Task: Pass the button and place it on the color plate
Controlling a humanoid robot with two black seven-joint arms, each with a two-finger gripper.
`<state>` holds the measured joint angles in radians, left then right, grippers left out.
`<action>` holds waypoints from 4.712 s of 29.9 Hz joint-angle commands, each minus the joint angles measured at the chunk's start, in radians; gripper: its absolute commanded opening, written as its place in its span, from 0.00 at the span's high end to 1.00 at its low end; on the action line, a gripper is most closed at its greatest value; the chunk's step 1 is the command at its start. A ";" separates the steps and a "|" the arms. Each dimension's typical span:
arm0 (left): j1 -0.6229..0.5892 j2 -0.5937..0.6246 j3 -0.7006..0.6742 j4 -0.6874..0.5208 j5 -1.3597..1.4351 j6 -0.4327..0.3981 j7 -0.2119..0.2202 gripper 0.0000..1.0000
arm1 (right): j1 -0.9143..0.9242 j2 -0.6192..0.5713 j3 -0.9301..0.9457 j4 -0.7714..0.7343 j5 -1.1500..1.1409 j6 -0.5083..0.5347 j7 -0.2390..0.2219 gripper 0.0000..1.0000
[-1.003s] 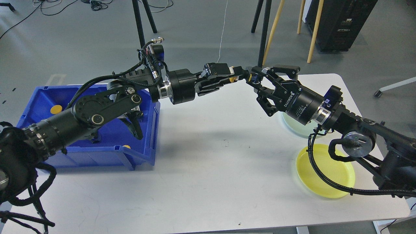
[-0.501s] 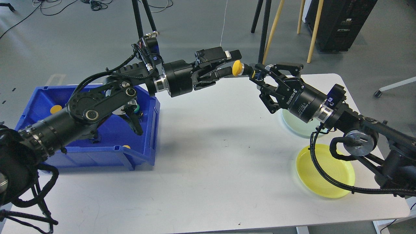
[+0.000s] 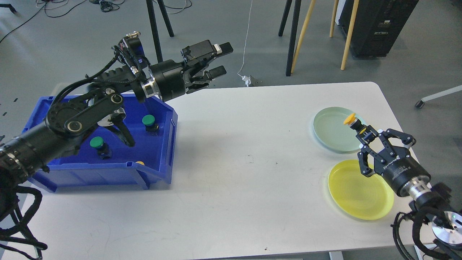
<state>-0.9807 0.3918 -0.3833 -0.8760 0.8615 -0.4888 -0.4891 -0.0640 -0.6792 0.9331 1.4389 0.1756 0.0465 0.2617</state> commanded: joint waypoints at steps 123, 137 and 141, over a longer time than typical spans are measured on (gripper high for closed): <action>-0.076 -0.168 0.067 0.101 0.197 0.000 0.000 0.96 | 0.813 0.228 -0.431 -0.186 -0.329 0.162 -0.082 0.05; -0.066 -0.160 0.067 0.111 0.195 0.000 0.000 0.95 | 0.811 0.234 -0.431 -0.187 -0.330 0.168 -0.082 0.74; -0.064 -0.159 0.067 0.111 0.195 0.000 0.000 0.95 | 0.805 0.234 -0.430 -0.186 -0.330 0.170 -0.081 0.93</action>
<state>-1.0454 0.2316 -0.3159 -0.7660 1.0573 -0.4887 -0.4887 0.7471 -0.4427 0.5028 1.2515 -0.1553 0.2134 0.1797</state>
